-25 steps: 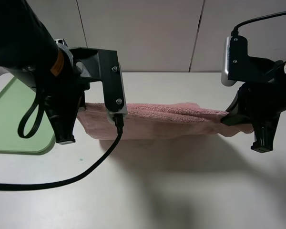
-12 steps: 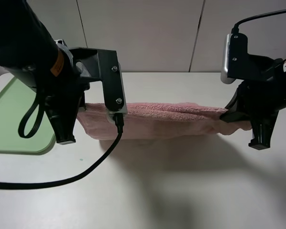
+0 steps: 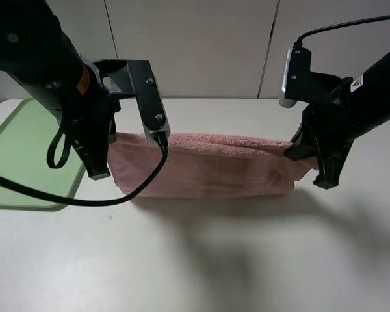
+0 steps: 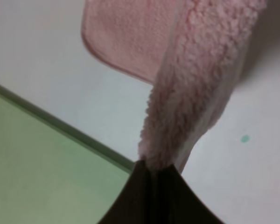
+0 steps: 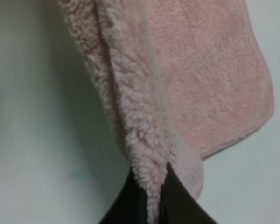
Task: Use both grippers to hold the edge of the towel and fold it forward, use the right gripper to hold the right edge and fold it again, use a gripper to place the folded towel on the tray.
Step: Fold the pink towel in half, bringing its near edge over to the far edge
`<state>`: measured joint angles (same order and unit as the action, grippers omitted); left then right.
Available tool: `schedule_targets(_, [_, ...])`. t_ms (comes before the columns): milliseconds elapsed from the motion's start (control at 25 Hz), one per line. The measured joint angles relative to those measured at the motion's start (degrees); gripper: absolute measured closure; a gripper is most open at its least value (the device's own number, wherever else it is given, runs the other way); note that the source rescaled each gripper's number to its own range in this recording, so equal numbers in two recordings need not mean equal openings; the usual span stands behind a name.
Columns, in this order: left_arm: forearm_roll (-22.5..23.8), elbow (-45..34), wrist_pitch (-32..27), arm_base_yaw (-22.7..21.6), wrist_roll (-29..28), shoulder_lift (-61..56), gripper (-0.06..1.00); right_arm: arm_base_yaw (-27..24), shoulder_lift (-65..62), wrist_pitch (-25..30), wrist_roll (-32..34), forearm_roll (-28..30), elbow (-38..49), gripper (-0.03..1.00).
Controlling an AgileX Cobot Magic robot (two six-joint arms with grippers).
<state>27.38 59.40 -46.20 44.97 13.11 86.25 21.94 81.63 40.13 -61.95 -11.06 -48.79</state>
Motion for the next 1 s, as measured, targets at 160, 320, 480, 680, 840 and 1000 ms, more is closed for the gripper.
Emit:
schedule_targets(160, [-0.31, 0.12, 1.18, -2.50, 1.28, 2.11, 0.94, 0.11, 3.75, -1.04, 0.00, -0.23, -1.69, 0.97])
schedule_targets(320, [-0.62, 0.21, 3.58, -4.33, 1.48, 6.03, 0.94, 0.30, 6.81, -2.66, 0.00, -0.01, -1.90, 0.97])
schedule_targets(480, [-0.61, 2.39, 4.22, -5.56, 2.28, 9.18, 0.94, 0.30, 9.35, -3.91, 0.00, 1.09, -2.39, 0.97])
schedule_targets(680, [-0.64, 6.02, 3.60, -6.67, 3.99, 13.52, 0.94, 0.30, 12.59, -3.92, 0.00, 2.06, -4.95, 0.97])
schedule_targets(840, [-0.68, 8.39, 3.21, -7.33, 4.52, 16.47, 0.94, 0.24, 15.04, -3.82, 0.00, 2.91, -7.21, 0.97])
schedule_targets(1000, [-0.75, 9.91, 3.20, -8.48, 5.42, 18.87, 0.94, 0.12, 17.35, -3.99, 0.00, 3.41, -8.88, 0.97])
